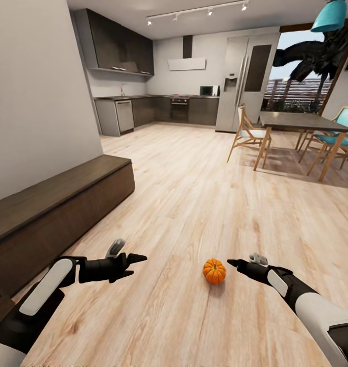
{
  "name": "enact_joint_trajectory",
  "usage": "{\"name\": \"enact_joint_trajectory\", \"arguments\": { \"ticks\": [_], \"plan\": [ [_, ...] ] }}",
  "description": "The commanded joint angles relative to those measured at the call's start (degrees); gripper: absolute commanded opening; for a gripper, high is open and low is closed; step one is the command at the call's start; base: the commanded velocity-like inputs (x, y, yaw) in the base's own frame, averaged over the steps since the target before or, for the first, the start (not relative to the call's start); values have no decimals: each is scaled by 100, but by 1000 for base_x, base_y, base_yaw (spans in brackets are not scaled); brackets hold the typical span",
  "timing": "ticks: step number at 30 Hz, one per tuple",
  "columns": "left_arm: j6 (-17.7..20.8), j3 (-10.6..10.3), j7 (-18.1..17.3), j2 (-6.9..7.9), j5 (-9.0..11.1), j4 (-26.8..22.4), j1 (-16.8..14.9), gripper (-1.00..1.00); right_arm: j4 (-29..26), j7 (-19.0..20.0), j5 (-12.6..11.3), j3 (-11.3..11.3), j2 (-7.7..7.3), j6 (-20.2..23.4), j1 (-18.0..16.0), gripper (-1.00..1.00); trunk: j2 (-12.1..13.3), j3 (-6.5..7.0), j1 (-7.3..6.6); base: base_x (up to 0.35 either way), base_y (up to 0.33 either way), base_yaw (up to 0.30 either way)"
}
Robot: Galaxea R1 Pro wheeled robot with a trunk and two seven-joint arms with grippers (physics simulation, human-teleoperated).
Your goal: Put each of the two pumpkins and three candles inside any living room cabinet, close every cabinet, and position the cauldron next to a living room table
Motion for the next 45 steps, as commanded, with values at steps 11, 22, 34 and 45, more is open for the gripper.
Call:
{"name": "enact_joint_trajectory", "arguments": {
  "ticks": [11,22,34,45],
  "plan": [
    [4,-35,48,-11,74,-26,-4,100,-5,1,-42,44,1,20,-3,100,-18,-250,27,0,0,0],
    [5,-83,51,-39,75,-34,-4,100,-5,4,-41,49,-2,8,-3,100,-32,-466,55,0,0,-63],
    [5,-99,55,-39,75,-34,-4,100,-7,4,-38,61,-4,-64,-3,100,-48,-712,86,0,0,-45],
    [2,-105,56,-39,75,-34,-4,100,-5,-1,-35,63,-4,-98,-3,100,-63,-956,114,0,0,0]
  ]
}}
